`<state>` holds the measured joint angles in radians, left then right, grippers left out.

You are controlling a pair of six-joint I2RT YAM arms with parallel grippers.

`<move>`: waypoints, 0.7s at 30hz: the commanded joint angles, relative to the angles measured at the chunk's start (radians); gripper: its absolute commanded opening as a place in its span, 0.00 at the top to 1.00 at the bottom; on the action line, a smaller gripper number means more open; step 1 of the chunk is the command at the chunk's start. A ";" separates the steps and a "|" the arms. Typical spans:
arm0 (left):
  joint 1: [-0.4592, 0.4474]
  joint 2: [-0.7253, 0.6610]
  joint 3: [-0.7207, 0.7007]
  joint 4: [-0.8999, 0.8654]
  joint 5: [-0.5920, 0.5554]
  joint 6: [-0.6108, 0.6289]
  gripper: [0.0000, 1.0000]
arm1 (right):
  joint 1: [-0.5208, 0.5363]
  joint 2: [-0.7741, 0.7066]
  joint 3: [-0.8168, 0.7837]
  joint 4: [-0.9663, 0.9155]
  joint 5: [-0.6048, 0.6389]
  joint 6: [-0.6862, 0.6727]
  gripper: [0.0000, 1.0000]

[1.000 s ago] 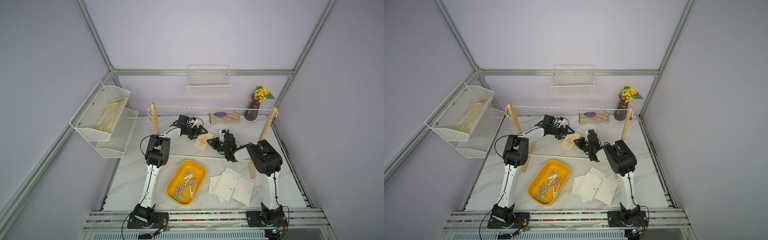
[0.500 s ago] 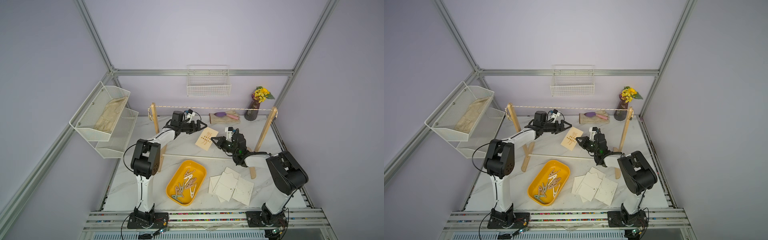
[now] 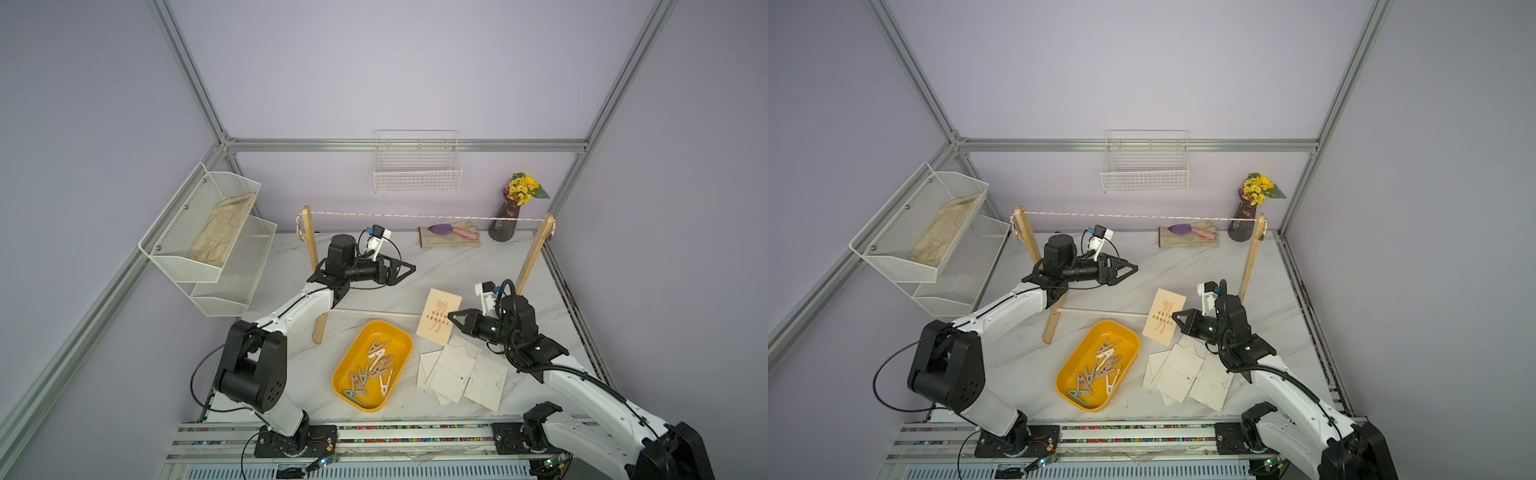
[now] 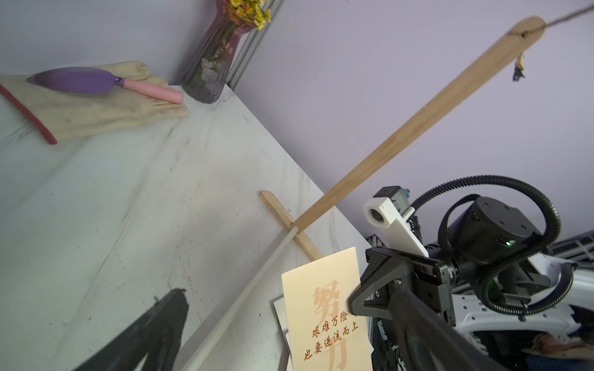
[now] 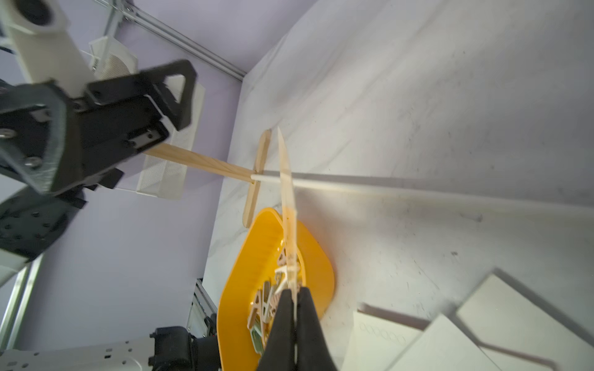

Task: Remove the postcards from the strings
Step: Place the postcard on the postcard.

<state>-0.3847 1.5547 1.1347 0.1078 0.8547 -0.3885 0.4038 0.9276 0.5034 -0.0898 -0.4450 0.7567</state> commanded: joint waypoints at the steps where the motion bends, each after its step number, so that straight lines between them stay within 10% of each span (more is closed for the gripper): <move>1: -0.081 -0.131 -0.057 -0.112 -0.052 0.318 0.00 | 0.018 -0.056 -0.062 -0.237 -0.024 -0.048 1.00; 12: -0.164 -0.459 -0.213 -0.145 -0.283 0.483 0.00 | 0.056 -0.023 -0.157 -0.218 -0.083 -0.055 0.95; 21: -0.166 -0.714 -0.311 -0.142 -0.515 0.483 0.00 | 0.058 -0.085 -0.056 -0.366 0.101 -0.069 0.40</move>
<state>-0.5503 0.9203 0.8680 -0.0509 0.4622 0.0677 0.4564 0.8871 0.3912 -0.3916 -0.4328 0.6964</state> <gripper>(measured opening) 0.997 0.582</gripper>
